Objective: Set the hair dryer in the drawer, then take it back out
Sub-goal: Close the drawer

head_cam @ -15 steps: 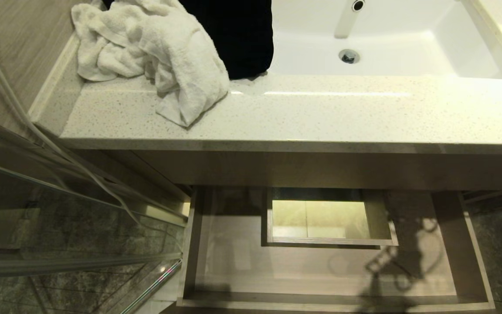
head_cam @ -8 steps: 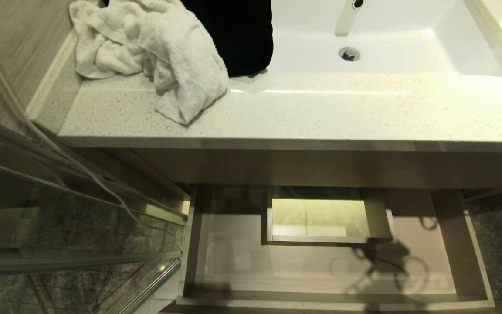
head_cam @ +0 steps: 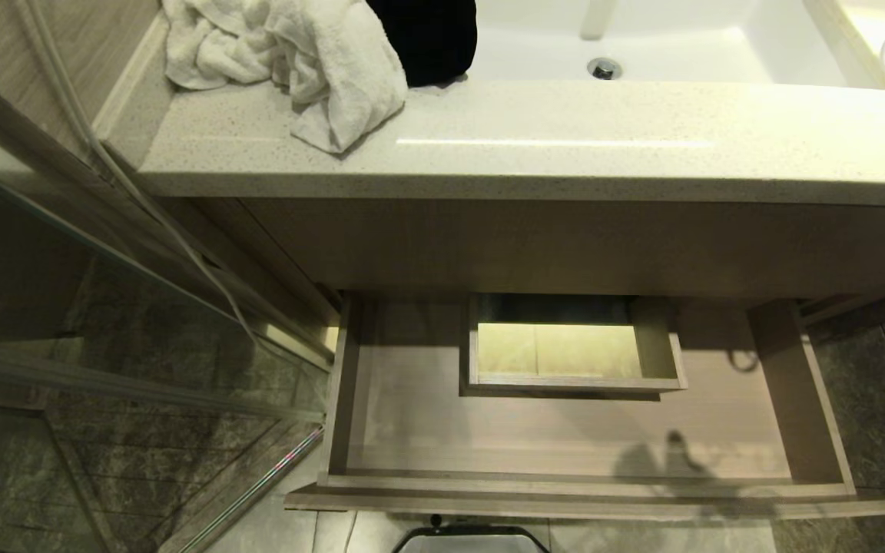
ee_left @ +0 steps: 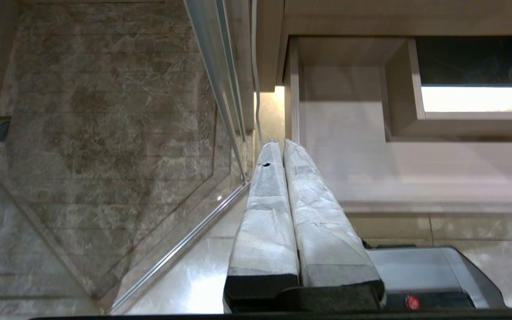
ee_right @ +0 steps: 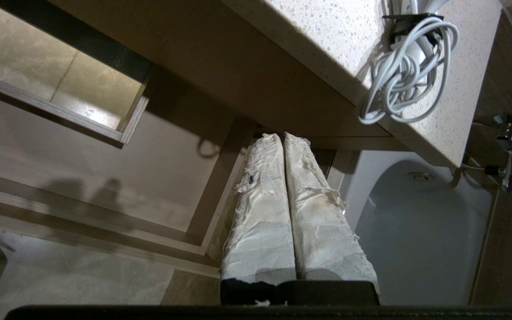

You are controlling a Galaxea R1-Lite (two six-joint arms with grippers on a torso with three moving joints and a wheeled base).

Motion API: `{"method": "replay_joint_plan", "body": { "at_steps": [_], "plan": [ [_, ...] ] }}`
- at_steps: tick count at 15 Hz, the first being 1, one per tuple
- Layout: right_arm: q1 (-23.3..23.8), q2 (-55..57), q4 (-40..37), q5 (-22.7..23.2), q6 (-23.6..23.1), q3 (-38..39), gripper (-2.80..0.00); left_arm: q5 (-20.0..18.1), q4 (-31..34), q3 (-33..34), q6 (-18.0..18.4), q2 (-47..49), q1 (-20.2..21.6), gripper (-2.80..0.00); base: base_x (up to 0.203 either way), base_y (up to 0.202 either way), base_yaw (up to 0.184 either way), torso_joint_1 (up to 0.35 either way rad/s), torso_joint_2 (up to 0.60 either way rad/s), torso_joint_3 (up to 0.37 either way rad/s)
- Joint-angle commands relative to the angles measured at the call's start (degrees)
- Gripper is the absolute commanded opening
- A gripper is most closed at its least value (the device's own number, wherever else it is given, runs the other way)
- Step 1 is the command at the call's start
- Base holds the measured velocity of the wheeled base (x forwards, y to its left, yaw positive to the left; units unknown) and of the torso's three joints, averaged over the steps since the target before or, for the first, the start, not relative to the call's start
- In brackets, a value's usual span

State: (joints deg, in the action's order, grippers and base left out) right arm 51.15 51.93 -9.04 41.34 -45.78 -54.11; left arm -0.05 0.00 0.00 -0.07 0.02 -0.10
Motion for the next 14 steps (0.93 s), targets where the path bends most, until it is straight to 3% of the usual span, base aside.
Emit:
{"method": "replay_joint_plan", "body": {
  "at_steps": [1,6,14],
  "plan": [
    [0.1,-0.7,0.3,0.2,-0.3,0.4,-2.80,0.0,0.0,0.1,0.0,-0.1,0.0,-2.80,0.000,0.000,0.000,-0.311,0.03,-0.270],
    [0.2,-1.3,1.6,0.1,0.2,1.5,-2.80,0.0,0.0,0.1,0.0,0.0,0.0,-2.80,0.000,0.000,0.000,-0.299,0.10,-0.199],
    [0.3,-2.4,3.3,0.1,0.2,2.3,-2.80,0.0,0.0,0.1,0.0,0.0,0.0,-2.80,0.000,0.000,0.000,-0.293,0.52,0.222]
  ]
}}
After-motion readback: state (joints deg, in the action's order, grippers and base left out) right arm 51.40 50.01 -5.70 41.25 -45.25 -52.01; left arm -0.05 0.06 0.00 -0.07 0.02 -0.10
